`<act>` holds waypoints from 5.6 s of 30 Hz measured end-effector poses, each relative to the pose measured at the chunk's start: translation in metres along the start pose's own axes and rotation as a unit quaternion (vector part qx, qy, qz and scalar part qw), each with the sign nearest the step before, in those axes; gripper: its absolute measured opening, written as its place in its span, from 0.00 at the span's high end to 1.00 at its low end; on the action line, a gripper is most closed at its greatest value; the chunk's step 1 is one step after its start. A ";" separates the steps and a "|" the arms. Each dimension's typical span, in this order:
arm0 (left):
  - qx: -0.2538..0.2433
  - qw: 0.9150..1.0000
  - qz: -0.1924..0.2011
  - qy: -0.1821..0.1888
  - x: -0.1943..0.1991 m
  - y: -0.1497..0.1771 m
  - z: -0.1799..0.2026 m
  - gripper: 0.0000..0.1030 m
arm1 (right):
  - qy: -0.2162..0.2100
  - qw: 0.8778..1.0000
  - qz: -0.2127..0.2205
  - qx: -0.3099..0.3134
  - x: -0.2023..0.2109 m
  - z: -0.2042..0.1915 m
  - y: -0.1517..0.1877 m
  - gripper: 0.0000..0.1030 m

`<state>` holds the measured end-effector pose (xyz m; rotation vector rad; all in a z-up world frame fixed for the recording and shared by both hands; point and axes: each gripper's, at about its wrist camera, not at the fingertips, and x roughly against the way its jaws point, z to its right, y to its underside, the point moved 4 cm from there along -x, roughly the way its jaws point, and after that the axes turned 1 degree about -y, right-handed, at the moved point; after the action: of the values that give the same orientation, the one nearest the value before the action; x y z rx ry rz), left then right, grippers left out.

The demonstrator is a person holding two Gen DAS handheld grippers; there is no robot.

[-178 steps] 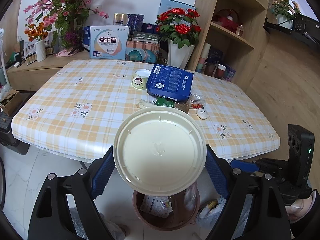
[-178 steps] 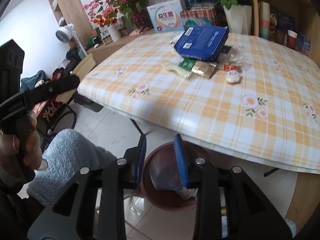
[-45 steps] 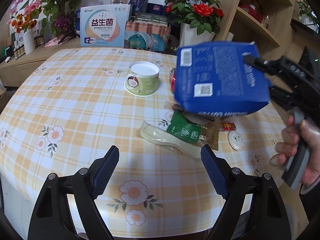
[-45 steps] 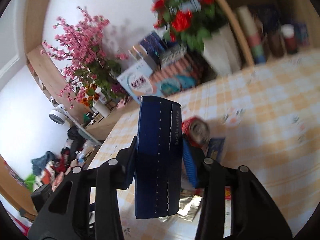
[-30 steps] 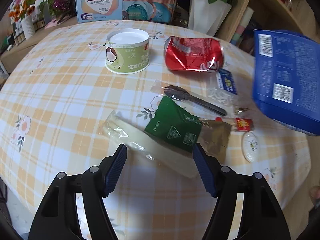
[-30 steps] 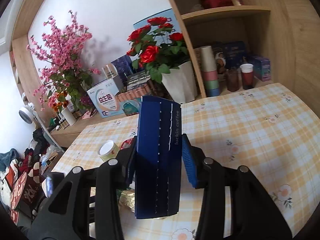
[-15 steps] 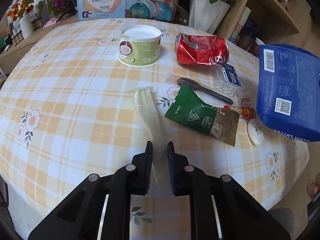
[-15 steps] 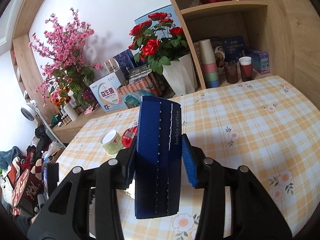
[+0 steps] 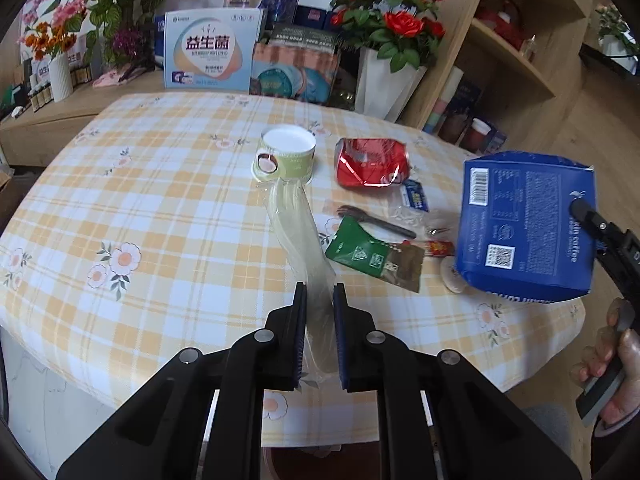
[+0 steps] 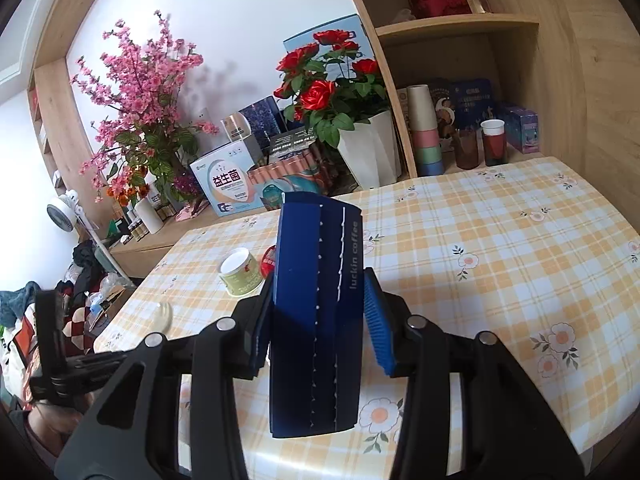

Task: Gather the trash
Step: 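Carry the blue box toward the bin with the right tool while the left tool grasps the clear plastic wrapper, then lower the blue box into the brown bin and open the right tool, then carry the clear plastic wrapper over the bin with the left tool and release, then move the left tool toward the green packet on the table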

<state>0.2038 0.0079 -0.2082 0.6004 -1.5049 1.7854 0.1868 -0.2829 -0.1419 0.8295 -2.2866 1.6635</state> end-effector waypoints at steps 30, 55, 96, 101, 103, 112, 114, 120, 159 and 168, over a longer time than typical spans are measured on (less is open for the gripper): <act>-0.017 0.998 0.058 0.025 0.120 0.063 0.023 0.87 | -0.012 0.997 -0.043 0.062 0.102 -0.059 0.057 0.58; 0.014 0.998 0.062 0.026 0.137 0.084 0.006 0.87 | -0.023 0.965 -0.219 0.142 0.082 -0.091 0.151 0.57; -0.039 0.996 -0.023 0.074 0.100 0.117 0.055 0.87 | 0.075 0.992 -0.070 0.070 0.112 -0.027 0.078 0.06; -0.048 0.995 -0.037 0.081 0.093 0.122 0.063 0.87 | 0.078 0.992 -0.072 0.061 0.111 -0.020 0.081 0.06; -0.053 0.994 -0.042 0.085 0.090 0.124 0.067 0.87 | 0.078 0.993 -0.074 0.057 0.110 -0.018 0.083 0.06; -0.063 0.994 -0.024 0.080 0.094 0.119 0.068 0.33 | 0.084 0.992 -0.075 0.051 0.110 -0.013 0.082 0.06; -0.060 0.997 -0.006 0.053 0.097 0.113 0.060 0.23 | 0.087 0.992 -0.076 0.050 0.110 -0.012 0.082 0.06; -0.042 0.998 0.037 -0.007 0.108 0.095 0.032 0.09 | 0.094 0.991 -0.080 0.049 0.108 -0.007 0.085 0.06; -0.047 0.998 0.045 -0.019 0.023 0.014 0.021 0.06 | 0.102 0.981 -0.136 0.089 -0.005 0.036 0.055 0.05; -0.056 0.998 0.013 -0.003 -0.021 0.007 0.030 0.06 | 0.087 0.983 -0.140 0.084 -0.048 0.047 0.048 0.05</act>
<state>0.2085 -0.0261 -0.2217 0.5340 -1.6119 1.7081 0.2085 -0.3007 -0.2200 0.9478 -1.8385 1.7396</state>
